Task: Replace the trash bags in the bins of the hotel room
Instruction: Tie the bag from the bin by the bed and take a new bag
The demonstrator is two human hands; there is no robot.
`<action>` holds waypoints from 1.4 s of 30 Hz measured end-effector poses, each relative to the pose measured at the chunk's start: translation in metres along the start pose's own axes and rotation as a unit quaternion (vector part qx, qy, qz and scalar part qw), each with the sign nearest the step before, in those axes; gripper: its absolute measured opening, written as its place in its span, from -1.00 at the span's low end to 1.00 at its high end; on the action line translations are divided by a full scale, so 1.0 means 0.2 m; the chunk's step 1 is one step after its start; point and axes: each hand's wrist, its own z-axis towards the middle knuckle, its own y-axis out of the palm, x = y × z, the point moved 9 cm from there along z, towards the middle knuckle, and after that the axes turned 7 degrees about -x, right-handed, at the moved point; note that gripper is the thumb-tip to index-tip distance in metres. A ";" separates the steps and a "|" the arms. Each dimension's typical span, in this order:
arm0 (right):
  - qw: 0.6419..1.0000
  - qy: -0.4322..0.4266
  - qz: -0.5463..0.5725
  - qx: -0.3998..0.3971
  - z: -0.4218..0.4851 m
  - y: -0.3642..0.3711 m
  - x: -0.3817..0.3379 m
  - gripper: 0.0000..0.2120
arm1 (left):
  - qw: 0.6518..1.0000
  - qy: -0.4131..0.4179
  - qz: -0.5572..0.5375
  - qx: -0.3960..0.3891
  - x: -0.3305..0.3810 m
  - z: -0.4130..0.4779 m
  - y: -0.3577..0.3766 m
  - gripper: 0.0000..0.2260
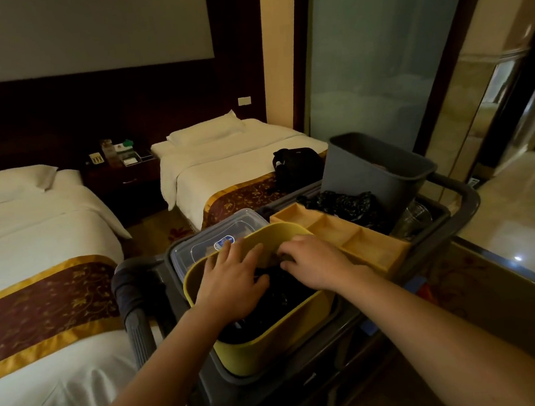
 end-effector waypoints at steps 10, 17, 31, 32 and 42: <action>0.997 -0.037 0.025 0.069 -0.23 -0.16 0.09 -0.66 | 0.995 -0.083 0.006 0.051 0.09 -0.10 -0.06 -0.40; 0.994 -0.027 0.052 0.096 -0.28 -0.24 0.22 -0.64 | 0.994 -0.095 0.010 0.058 0.14 -0.09 -0.11 -0.40; 0.990 0.073 0.065 0.098 -0.16 -0.31 0.66 -0.63 | 0.999 -0.023 0.010 0.029 0.47 0.38 -0.06 -0.36; 0.990 0.076 0.062 0.100 -0.15 -0.31 0.71 -0.63 | 0.999 -0.023 0.007 0.031 0.50 0.41 -0.06 -0.36; 0.996 0.083 -0.015 0.019 0.08 -0.19 1.25 -0.54 | 0.989 -0.143 -0.019 -0.025 0.58 0.55 0.20 -0.29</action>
